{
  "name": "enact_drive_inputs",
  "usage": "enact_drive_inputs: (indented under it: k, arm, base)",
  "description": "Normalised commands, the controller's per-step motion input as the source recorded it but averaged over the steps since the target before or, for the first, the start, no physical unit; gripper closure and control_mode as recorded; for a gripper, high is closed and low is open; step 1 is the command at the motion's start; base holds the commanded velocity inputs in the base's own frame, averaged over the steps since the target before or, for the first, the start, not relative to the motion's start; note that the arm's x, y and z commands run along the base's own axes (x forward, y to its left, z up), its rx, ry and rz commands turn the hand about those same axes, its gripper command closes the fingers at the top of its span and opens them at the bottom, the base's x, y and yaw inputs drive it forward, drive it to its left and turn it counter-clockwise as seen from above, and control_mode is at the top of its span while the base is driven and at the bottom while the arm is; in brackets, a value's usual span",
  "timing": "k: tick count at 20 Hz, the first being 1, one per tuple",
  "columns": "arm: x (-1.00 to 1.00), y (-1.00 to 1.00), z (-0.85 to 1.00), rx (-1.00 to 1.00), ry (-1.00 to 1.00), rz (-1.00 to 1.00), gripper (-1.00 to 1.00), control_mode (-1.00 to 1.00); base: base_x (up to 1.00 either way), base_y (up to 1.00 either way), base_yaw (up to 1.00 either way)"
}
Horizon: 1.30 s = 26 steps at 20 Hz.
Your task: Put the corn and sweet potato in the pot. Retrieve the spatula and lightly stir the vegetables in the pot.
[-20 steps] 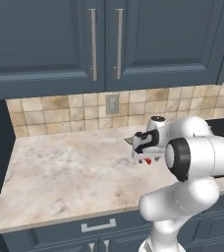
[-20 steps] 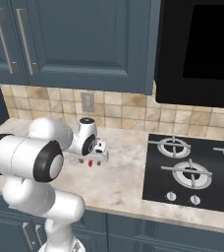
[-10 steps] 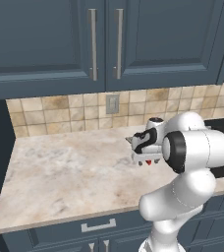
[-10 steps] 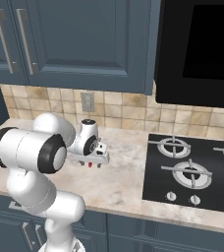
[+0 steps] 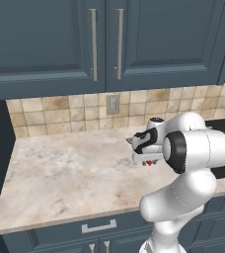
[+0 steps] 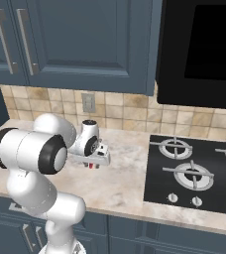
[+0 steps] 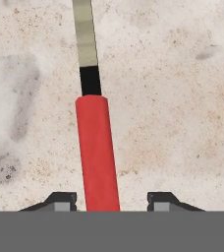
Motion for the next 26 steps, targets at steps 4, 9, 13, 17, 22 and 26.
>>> enact_drive_inputs:
  k: [4,9,13,17,22,26]
  arm:
    - [0.0,0.0,0.0,0.0,0.0,0.0,1.0,-1.0]
    - [-0.2,0.0,0.0,0.0,-0.03,0.0,1.0,-1.0]
    - [-0.58,0.0,0.02,0.0,-0.1,0.0,1.0,-1.0]
    - [-0.86,0.0,0.21,0.0,-0.15,0.0,1.0,-1.0]
    - [-0.87,0.0,0.49,0.0,-0.06,0.0,1.0,-1.0]
    - [-0.71,0.0,0.67,0.0,0.0,0.0,1.0,-1.0]
  base:
    - [0.0,0.0,0.0]
    - [0.0,0.0,0.0]
    - [0.0,0.0,0.0]
    - [0.0,0.0,0.0]
    - [0.0,0.0,0.0]
    - [0.0,0.0,0.0]
